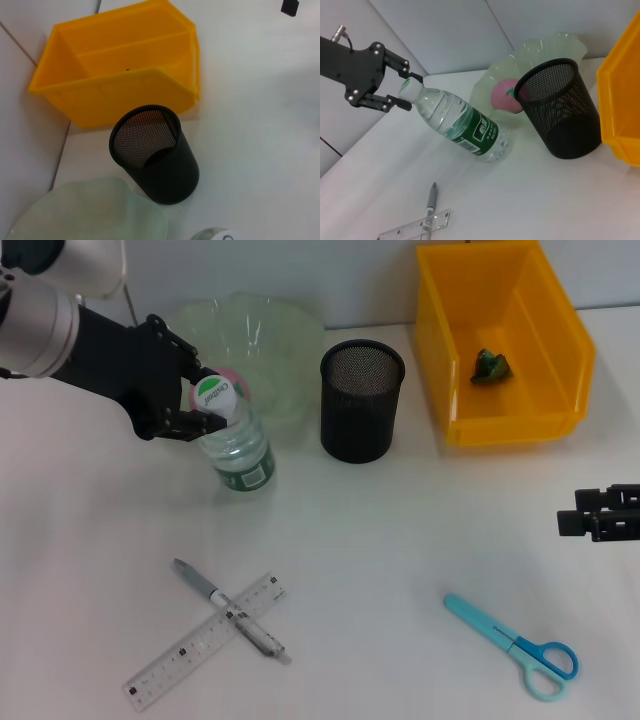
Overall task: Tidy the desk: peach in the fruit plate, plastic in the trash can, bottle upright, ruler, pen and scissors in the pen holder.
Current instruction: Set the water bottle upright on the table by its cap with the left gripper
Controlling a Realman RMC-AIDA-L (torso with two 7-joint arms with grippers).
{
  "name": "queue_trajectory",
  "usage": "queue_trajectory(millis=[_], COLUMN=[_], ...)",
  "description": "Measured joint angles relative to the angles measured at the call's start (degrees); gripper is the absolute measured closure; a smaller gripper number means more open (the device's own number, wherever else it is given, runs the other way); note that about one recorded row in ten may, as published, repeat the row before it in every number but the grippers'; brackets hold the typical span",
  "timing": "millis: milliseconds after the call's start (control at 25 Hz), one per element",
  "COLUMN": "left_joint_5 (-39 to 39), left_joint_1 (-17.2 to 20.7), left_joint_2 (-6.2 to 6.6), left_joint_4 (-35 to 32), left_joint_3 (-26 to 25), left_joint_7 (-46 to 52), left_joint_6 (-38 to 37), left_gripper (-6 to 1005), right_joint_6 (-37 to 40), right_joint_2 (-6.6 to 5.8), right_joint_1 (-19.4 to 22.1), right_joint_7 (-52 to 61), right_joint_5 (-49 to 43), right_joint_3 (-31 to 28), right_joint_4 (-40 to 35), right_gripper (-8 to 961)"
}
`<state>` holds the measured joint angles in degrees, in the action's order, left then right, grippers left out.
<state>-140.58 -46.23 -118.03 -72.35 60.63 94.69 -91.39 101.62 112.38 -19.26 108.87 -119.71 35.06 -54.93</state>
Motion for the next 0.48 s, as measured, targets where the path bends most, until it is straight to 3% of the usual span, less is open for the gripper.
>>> queue_trajectory(millis=[480], left_joint_5=[-0.1], left_joint_1=[-1.2], left_joint_2=[1.09], left_joint_4=[0.0], left_joint_3=[-4.5], left_joint_7=[1.5], left_joint_6=[-5.5], left_gripper=[623], right_joint_6=[0.1], right_joint_2=[0.03], right_joint_1=[-0.2], right_joint_7=[0.2], right_joint_5=[0.0], right_joint_3=[0.2], right_joint_4=[0.0], right_gripper=[161])
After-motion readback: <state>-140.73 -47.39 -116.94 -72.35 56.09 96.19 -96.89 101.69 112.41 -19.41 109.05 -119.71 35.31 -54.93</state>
